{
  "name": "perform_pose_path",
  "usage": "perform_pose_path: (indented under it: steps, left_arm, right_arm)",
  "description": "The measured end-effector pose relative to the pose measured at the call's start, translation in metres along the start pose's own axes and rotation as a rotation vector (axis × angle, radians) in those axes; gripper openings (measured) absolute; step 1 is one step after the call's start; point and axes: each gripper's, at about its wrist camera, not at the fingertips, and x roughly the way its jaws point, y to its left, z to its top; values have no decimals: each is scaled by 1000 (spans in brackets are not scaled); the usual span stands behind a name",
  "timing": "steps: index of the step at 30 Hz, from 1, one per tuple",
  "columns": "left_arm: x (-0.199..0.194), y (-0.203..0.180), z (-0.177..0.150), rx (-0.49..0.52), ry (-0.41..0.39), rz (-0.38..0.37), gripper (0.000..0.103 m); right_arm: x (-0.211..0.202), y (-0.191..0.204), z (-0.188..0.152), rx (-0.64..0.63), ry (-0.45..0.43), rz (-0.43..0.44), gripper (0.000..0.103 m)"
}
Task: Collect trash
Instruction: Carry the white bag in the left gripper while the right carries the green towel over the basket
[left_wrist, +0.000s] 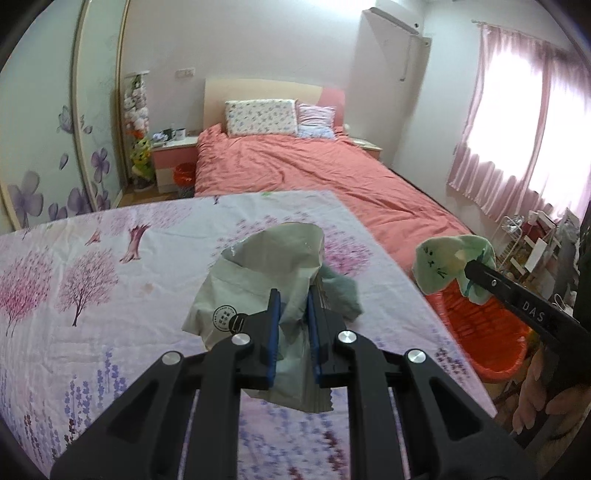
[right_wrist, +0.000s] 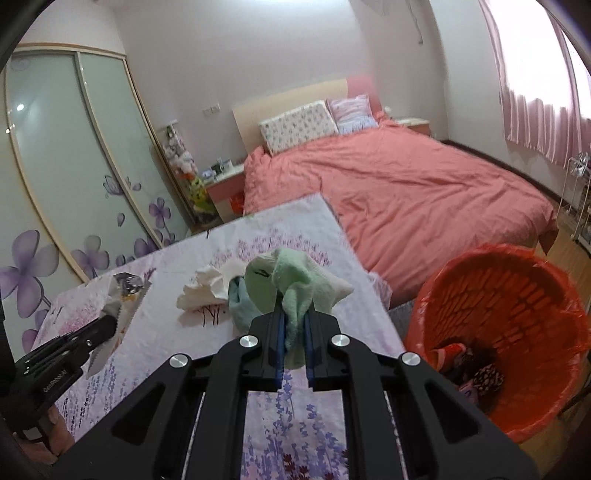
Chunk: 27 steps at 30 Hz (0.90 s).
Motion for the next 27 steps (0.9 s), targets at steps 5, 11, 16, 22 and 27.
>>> perform_pose_path:
  steps: [5,11,16,22,27]
  left_arm:
    - [-16,-26,7,29,-27,-53,15]
    - [-30,-61,10,74,-52,-113,15]
    - [-34,-102,9,128,-59,-169,15]
    - [-21,-153,4,181,-39,-241,15]
    - [-1,-201,-5,229,-9,-316,15]
  right_arm:
    - [-27,-8,4,16,-57,3,9]
    - [-57,-24,7,18,-129,-27,9]
    - [-76,-48,5,29,-169,-81,9]
    - [-83,-87,0,64,-182,-160,9]
    - [-82,-120,-4,111,-177,-214,9]
